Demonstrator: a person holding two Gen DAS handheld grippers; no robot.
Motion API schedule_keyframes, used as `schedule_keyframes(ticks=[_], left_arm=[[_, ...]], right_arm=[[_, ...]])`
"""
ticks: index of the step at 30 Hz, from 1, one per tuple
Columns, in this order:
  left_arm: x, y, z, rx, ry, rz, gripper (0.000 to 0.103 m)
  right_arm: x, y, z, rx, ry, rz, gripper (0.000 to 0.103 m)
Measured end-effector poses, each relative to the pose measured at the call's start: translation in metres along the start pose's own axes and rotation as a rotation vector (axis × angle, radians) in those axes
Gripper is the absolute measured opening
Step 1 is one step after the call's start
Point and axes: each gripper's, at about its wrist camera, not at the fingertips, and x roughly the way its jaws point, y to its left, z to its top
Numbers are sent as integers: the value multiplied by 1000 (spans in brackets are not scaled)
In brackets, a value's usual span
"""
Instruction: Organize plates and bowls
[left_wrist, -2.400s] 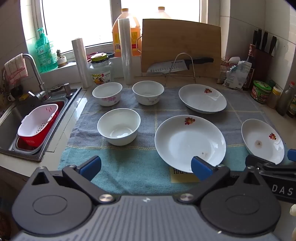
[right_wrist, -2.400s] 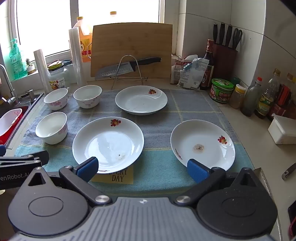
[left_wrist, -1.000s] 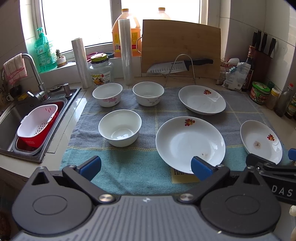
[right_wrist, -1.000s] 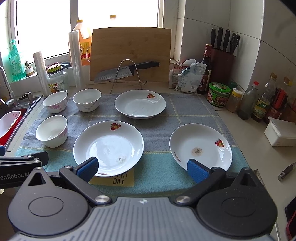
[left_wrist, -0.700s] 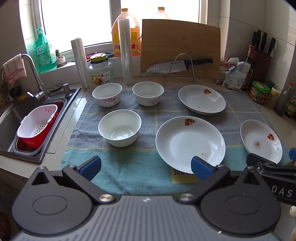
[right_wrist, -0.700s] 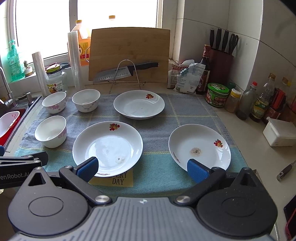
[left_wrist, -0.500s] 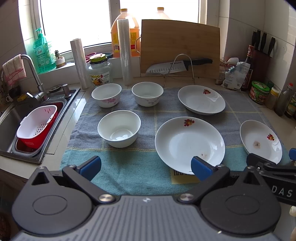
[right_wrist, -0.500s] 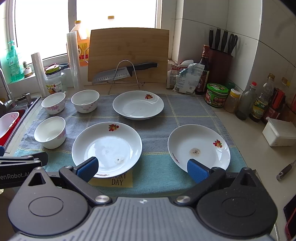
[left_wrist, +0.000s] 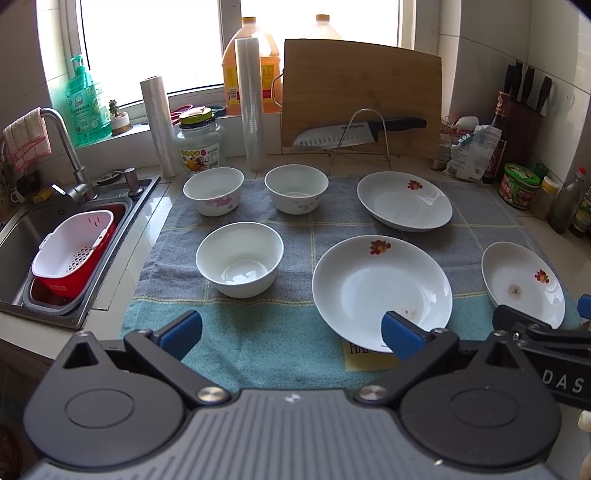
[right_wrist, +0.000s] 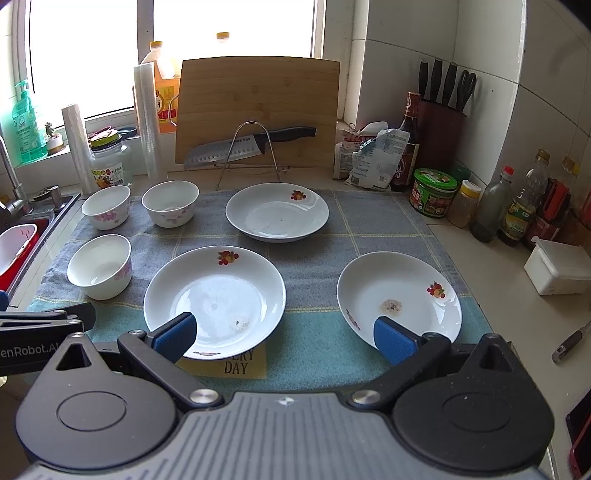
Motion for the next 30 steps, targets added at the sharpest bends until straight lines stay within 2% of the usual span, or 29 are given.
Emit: schedule_keyframes(ticks=[16, 30], left_arm=[[10, 19, 2, 29, -19, -75, 102], [22, 26, -8, 107, -106, -223, 102]], right_arm=[[-3, 15, 0, -12, -12, -25, 103], [-13, 24, -10, -47, -59, -10, 103]])
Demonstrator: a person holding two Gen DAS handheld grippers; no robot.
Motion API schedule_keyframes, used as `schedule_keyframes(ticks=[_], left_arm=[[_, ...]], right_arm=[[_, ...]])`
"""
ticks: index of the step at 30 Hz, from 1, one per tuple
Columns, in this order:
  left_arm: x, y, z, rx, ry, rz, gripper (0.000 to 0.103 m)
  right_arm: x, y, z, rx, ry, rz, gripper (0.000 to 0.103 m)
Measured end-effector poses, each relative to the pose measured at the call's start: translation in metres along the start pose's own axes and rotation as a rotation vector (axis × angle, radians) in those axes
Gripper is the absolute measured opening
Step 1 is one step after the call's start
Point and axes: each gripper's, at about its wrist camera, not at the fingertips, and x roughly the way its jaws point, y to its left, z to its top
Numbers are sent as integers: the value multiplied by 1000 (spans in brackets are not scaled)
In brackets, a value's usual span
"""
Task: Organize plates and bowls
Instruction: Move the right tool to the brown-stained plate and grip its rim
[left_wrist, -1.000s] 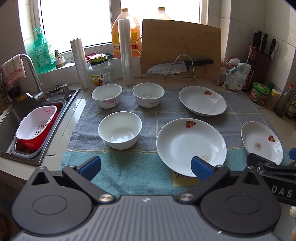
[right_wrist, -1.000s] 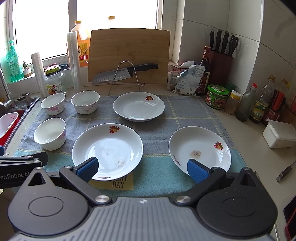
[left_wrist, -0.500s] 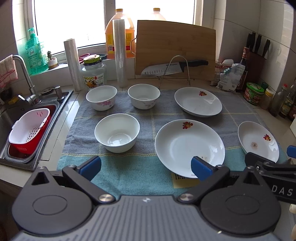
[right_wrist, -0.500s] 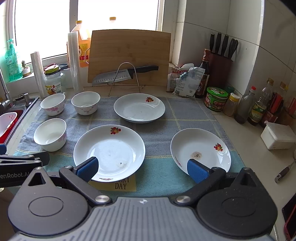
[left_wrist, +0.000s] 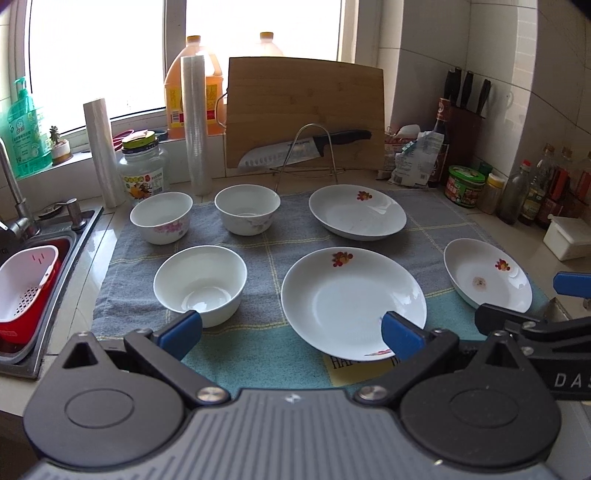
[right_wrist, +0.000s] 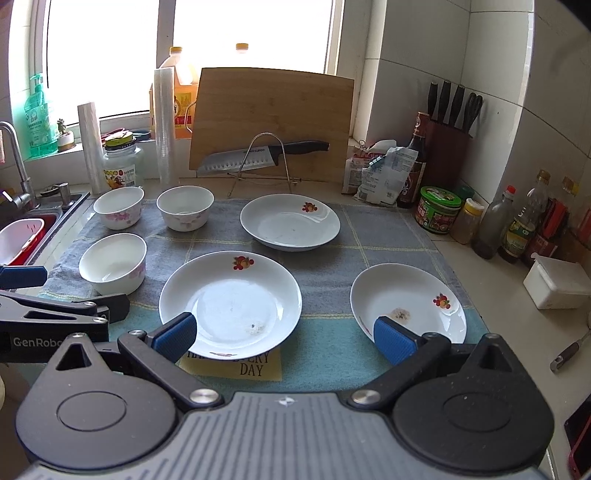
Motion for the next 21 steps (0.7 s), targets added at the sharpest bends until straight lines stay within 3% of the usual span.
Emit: schedule_keyframes(ticks=[5, 12, 21], left_arm=[[6, -1, -6, 40, -13, -44, 102], [10, -11, -14, 127, -8, -163, 102], [25, -49, -17, 200, -11, -197, 102]], right_arm=[[-2, -3, -2, 8, -7, -6, 103], [0, -14, -9, 21, -9, -16, 103], [9, -56, -17, 71, -15, -8, 103]])
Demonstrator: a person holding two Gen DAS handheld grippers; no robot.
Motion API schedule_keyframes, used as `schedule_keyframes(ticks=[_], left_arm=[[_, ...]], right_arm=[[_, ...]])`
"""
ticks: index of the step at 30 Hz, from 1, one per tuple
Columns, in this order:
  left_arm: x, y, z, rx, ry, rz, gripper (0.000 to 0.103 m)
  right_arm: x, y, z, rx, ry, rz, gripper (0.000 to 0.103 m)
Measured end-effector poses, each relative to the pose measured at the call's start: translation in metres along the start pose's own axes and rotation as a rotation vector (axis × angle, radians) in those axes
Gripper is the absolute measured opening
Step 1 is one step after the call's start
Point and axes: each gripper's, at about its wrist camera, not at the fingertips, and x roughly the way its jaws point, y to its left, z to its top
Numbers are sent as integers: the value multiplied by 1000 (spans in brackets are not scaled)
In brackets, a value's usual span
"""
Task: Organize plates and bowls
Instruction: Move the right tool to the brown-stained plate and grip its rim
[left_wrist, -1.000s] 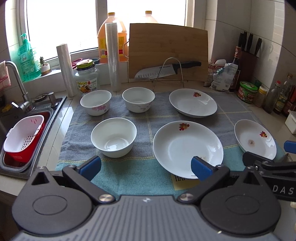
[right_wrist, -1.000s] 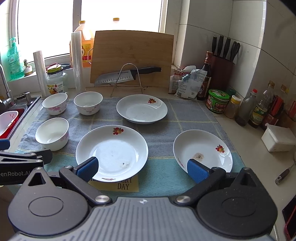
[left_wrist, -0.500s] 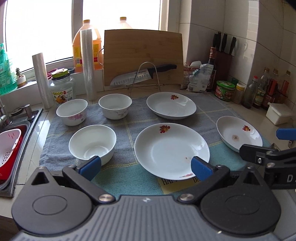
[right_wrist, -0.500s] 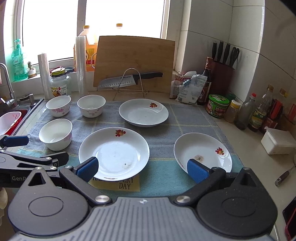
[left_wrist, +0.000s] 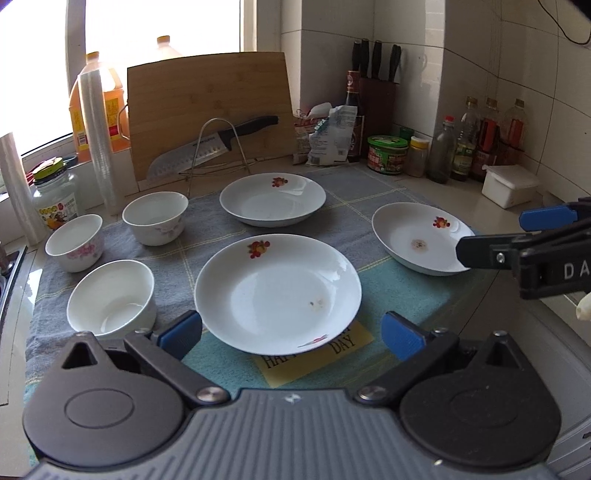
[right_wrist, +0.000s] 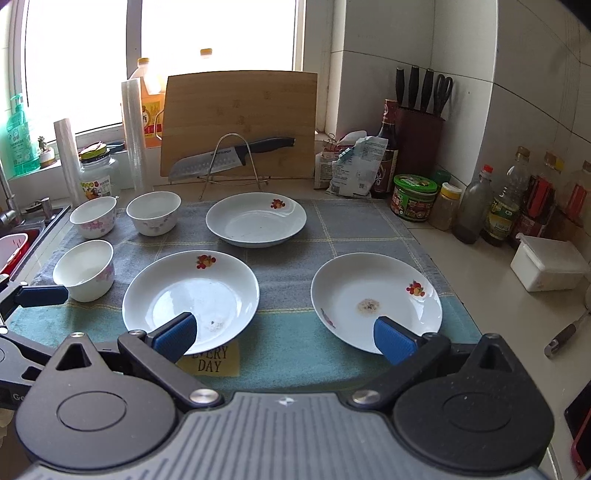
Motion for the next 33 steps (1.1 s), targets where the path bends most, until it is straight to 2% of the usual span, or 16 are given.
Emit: schedule_keyframes(ticks=[8, 18, 21, 26, 28, 33], left_arm=[[36, -50, 22, 40, -21, -42, 102], [105, -115, 41, 54, -8, -82, 102], [126, -134, 40, 86, 25, -85, 102], [156, -149, 31, 103, 92, -69, 102], [165, -152, 29, 97, 111, -85, 102], [181, -164, 25, 124, 119, -65, 102]], right_arm=[[35, -66, 10, 42, 23, -10, 103], [100, -156, 36, 73, 72, 9, 103], [122, -175, 39, 74, 98, 28, 103], [161, -194, 42, 64, 162, 99, 103], [175, -201, 41, 67, 173, 137, 103], [204, -214, 42, 80, 217, 239, 103]])
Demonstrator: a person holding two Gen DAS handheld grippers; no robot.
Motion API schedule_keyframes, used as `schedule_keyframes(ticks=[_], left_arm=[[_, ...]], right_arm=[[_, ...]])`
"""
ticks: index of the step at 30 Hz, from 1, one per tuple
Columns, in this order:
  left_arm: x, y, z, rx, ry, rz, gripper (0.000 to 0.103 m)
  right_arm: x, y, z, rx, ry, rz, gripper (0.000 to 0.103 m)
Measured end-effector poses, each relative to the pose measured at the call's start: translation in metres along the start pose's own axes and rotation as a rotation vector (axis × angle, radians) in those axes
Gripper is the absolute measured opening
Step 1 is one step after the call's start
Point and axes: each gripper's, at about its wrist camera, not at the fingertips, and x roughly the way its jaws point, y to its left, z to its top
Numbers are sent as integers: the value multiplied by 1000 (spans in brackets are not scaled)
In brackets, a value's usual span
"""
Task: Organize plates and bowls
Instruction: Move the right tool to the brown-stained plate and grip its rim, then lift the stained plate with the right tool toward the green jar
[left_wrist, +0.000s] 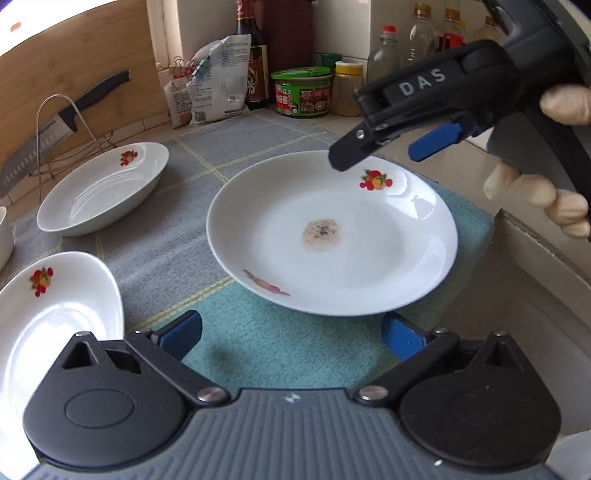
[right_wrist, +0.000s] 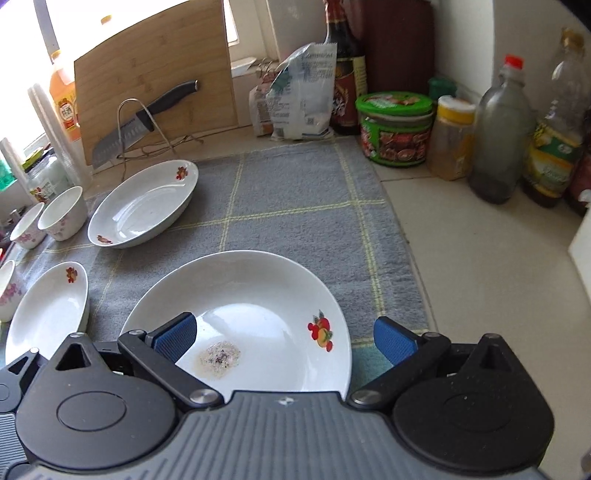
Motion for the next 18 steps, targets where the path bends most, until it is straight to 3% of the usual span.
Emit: schedule_keyframes(ticks=[6, 18], left_arm=[[10, 3, 0, -28, 3, -30, 103], [16, 4, 5, 39, 3, -88, 103]], right_arm=[[22, -11, 8, -12, 59, 79, 103], [47, -6, 19, -97, 153, 185, 103]])
